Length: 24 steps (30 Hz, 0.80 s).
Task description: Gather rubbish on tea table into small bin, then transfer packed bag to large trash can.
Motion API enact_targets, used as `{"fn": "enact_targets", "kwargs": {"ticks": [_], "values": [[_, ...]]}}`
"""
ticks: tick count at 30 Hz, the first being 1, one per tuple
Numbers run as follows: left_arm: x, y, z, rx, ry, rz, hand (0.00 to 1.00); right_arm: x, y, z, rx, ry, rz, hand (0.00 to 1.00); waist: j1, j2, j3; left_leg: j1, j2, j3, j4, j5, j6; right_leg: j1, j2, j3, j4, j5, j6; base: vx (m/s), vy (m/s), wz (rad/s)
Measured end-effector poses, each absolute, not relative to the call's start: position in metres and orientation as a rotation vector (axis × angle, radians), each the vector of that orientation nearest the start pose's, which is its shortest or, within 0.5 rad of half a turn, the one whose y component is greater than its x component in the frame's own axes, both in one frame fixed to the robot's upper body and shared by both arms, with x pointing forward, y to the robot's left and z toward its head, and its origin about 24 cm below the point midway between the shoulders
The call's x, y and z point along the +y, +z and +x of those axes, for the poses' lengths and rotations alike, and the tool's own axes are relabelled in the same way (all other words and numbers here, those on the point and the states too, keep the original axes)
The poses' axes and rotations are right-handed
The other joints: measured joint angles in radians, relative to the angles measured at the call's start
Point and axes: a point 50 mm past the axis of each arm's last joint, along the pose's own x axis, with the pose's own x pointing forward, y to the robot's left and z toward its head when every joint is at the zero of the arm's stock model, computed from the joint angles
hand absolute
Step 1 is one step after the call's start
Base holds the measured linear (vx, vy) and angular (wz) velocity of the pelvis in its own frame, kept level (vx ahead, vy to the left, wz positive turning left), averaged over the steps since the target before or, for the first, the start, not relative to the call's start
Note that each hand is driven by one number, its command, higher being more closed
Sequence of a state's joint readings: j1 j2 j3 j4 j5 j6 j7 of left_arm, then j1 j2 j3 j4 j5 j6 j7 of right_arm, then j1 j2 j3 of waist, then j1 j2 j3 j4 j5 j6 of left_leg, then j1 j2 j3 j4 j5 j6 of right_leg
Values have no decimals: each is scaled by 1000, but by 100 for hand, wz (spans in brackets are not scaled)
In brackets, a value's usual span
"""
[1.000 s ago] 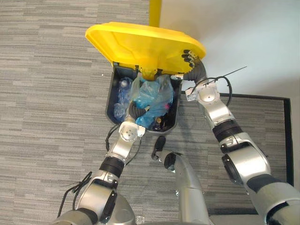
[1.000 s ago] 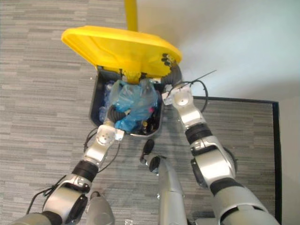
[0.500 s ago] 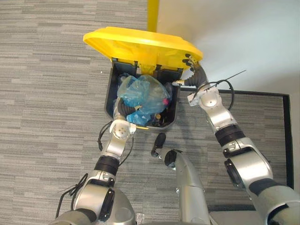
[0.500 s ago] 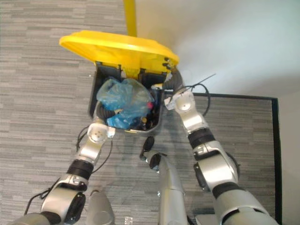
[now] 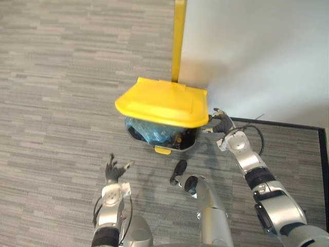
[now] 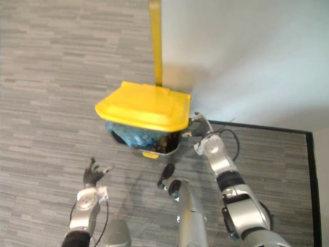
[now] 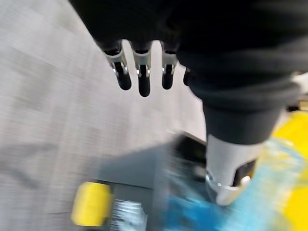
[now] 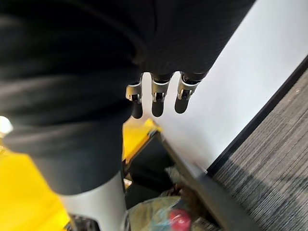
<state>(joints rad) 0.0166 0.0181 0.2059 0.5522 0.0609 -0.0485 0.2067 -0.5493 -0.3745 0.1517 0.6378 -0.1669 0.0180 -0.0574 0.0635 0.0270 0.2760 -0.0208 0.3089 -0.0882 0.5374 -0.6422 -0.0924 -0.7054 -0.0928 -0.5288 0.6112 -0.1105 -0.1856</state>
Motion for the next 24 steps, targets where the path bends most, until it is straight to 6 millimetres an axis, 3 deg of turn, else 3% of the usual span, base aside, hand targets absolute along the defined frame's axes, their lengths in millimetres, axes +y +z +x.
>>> {"fn": "enact_targets", "kwargs": {"ticks": [1, 3, 5, 6, 7, 8, 9, 10, 11, 12, 13, 14, 15, 16, 17, 18, 19, 21, 24], "values": [[207, -97, 187, 632, 377, 65, 0, -206, 58, 344, 120, 6, -611, 0, 1, -2, -2, 17, -55, 2, 92, -23, -21, 50, -2, -2, -38, 4, 5, -174, 85, -39], [204, -114, 169, 732, 356, 56, 0, -208, 41, 332, 162, 12, -593, 0, -10, -9, -13, 39, -134, 30, 123, -34, -7, 106, -2, -5, -104, 28, 35, -300, 119, -45], [208, -128, 147, 826, 338, 59, 0, -210, 1, 302, 289, 33, -562, 0, -17, -64, -30, 75, -259, 88, 108, -52, 55, 189, -3, 6, -251, 60, 73, -466, 161, -55], [211, -130, 142, 842, 332, 71, 0, -207, -11, 292, 322, 42, -545, 0, -19, -87, -29, 75, -288, 96, 95, -38, 80, 212, -3, 11, -298, 60, 101, -554, 113, -77], [214, -133, 135, 871, 310, 96, 0, -199, -25, 277, 356, 65, -512, 0, -13, -93, -25, 78, -260, 149, 52, 23, 57, 209, -7, 12, -269, 3, 178, -614, -6, -55], [216, -135, 130, 891, 312, 90, 0, -196, -39, 262, 403, 76, -495, 0, -31, -97, -25, 76, -226, 193, 37, 67, 14, 161, -32, 80, -90, -6, 103, -715, -98, -27], [218, -137, 128, 905, 308, 102, 0, -199, -59, 239, 491, 83, -490, 0, -50, -96, -27, 77, -210, 195, -13, 123, -7, 128, -52, 189, 142, -33, 95, -539, -144, 16], [219, -138, 127, 914, 307, 108, 0, -199, -69, 229, 534, 88, -482, 0, -59, -93, -29, 77, -200, 192, -46, 156, -17, 128, -55, 232, 216, -53, 110, -438, -161, 30], [221, -138, 124, 925, 294, 131, 0, -199, -85, 209, 612, 98, -482, 0, -68, -98, -40, 75, -189, 188, -117, 222, -41, 153, -66, 319, 320, -97, 154, -353, -201, 41], [220, -138, 123, 928, 275, 151, 0, -200, -101, 188, 690, 83, -458, 0, -79, -124, -57, 51, -197, 170, -138, 246, -50, 216, -92, 421, 368, -150, 211, -323, -232, 66], [221, -137, 123, 922, 271, 158, 0, -200, -115, 167, 770, 45, -404, 0, -99, -159, -82, 10, -234, 137, -111, 237, -68, 304, -123, 496, 276, -192, 296, -236, -217, 65], [222, -137, 124, 918, 267, 164, 0, -199, -124, 153, 821, 23, -374, 0, -106, -177, -100, -32, -245, 118, -68, 230, -85, 350, -114, 516, 161, -330, 298, -257, -219, 31], [201, -143, 125, 950, 211, 140, 0, -210, -134, 139, 909, -81, -317, 0, -104, -87, -96, -69, -222, 93, -50, 223, -70, 365, -28, 487, 41, -284, 315, -232, -154, -35], [191, -147, 120, 974, 200, 111, 0, -216, -139, 131, 950, -123, -304, 0, -92, -49, -112, -47, -208, 85, -118, 243, -18, 392, 4, 477, -1, -255, 290, -201, -85, -109], [192, -148, 116, 979, 226, 105, 0, -219, -145, 120, 1005, -163, -286, 0, -68, -42, -139, -1, -205, 123, -223, 289, 6, 389, 10, 479, 63, -253, 263, -83, -26, -113], [198, -148, 114, 990, 226, 132, 0, -213, -155, 100, 1085, -170, -272, 0, -73, -102, -180, 12, -229, 155, -284, 337, 11, 465, -16, 522, -70, -233, 275, -48, -76, -104], [198, -149, 119, 997, 220, 137, 0, -216, -158, 96, 1128, -174, -278, 0, -65, -95, -176, 21, -202, 165, -290, 353, -9, 492, 11, 530, -137, -195, 259, -48, -104, -53], [191, -152, 118, 1014, 202, 127, 0, -215, -161, 88, 1160, -188, -276, 0, -68, -65, -192, 6, -171, 178, -318, 384, -10, 511, 46, 526, -254, -114, 241, -25, -38, -43], [178, -154, 120, 1028, 165, 116, 0, -219, -162, 83, 1178, -260, -246, 0, -80, -45, -196, 18, -164, 192, -398, 434, -20, 525, 66, 531, -354, -37, 227, 61, 1, -12]]}}
